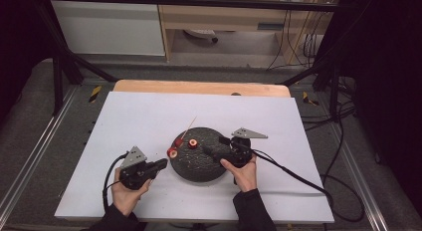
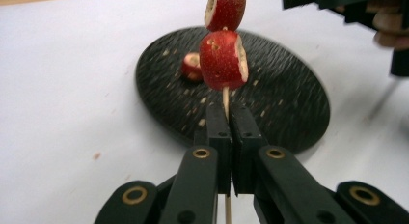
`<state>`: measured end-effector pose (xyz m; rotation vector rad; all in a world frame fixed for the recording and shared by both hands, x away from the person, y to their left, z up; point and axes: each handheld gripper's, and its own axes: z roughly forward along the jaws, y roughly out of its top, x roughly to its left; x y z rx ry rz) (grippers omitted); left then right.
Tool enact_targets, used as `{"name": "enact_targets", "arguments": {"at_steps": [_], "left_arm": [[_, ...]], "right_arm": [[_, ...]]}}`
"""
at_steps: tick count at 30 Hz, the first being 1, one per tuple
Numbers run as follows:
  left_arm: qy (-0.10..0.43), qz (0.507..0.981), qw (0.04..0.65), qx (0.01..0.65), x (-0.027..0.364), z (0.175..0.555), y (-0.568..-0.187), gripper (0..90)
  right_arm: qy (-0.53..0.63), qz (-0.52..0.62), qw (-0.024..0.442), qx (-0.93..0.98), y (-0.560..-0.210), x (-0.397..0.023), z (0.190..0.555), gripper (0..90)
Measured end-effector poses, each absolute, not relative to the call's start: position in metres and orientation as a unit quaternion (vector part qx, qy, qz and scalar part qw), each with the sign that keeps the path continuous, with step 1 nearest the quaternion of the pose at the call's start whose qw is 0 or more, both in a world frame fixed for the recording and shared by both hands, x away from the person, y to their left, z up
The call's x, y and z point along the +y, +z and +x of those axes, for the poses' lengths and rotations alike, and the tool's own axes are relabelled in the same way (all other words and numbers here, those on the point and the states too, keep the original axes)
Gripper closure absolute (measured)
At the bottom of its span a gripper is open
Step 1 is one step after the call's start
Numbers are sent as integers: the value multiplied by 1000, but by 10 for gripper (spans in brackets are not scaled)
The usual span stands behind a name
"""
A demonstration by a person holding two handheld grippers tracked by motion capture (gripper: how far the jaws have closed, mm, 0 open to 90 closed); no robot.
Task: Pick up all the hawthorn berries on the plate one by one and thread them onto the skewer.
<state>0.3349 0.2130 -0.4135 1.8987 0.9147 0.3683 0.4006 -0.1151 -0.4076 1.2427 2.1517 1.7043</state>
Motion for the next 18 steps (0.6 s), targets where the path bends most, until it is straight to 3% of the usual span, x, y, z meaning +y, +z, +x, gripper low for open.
{"name": "enact_targets", "arguments": {"at_steps": [8,18], "left_arm": [[155,788,462,375,241,325,-421,879],[145,792,460,374,260,320,-430,879]], "right_arm": [[484,400,54,777,-410,-117,405,70],[412,370,53,831,-401,-99,413,41]]}}
